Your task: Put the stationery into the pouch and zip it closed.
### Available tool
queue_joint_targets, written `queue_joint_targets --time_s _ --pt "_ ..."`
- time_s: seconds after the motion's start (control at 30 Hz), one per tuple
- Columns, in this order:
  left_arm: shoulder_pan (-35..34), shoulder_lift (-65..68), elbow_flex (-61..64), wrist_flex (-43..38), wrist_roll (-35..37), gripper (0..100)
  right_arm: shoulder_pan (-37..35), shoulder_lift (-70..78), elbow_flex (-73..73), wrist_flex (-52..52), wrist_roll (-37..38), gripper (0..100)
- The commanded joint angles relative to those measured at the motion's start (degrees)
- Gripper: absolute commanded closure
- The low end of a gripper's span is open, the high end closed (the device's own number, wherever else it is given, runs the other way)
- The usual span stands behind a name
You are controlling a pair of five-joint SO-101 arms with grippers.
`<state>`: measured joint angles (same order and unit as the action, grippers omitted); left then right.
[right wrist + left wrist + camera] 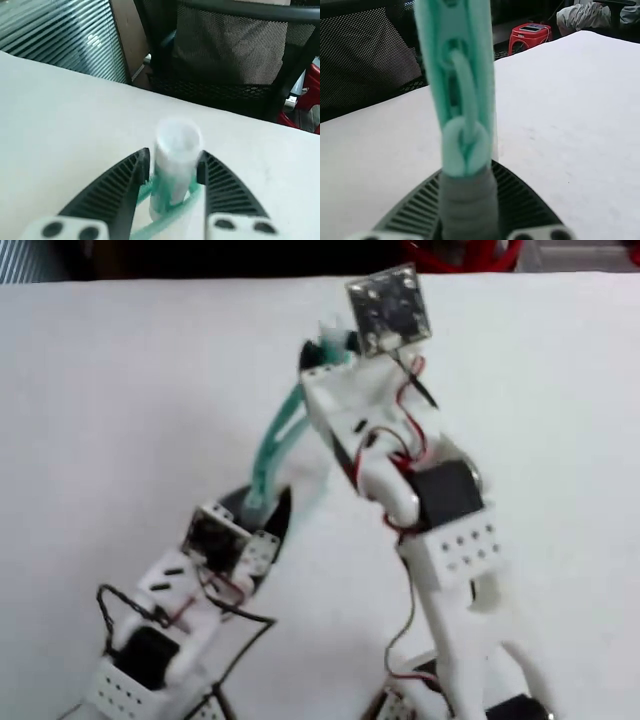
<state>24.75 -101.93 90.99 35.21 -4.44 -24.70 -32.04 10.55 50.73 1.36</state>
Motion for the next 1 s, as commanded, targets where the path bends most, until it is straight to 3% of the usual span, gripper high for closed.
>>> queue_joint_targets --time_s 0.0,0.33,0.4,0.53,0.57,0.83,0.97 --pt "0.40 -1.54 -0.88 -0.18 -0.53 96 -0.22 -6.37 -0.44 1.89 0.18 73.8" --pt "0.40 -1.54 -0.88 0.00 -0.53 96 -2.77 -11.74 -1.32 8.48 1.76 81.2" --pt "0.40 -1.54 -0.88 0.00 -0.53 96 -6.90 -11.74 -2.20 13.23 8.70 83.5" --pt "0.40 -1.63 -0.88 0.00 -0.53 96 -16.84 -11.65 -2.29 21.85 31.82 87.8" --pt "0.40 -1.63 -0.88 0.00 -0.53 96 -18.24 -11.47 -2.29 23.25 34.55 88.0" --pt "0.31 -1.63 -0.88 0.00 -0.53 96 -20.26 -11.74 -2.46 26.33 32.00 81.6" --pt "0.31 -1.63 -0.70 -0.09 -0.53 96 -21.76 -13.49 -3.16 31.08 38.95 75.7"
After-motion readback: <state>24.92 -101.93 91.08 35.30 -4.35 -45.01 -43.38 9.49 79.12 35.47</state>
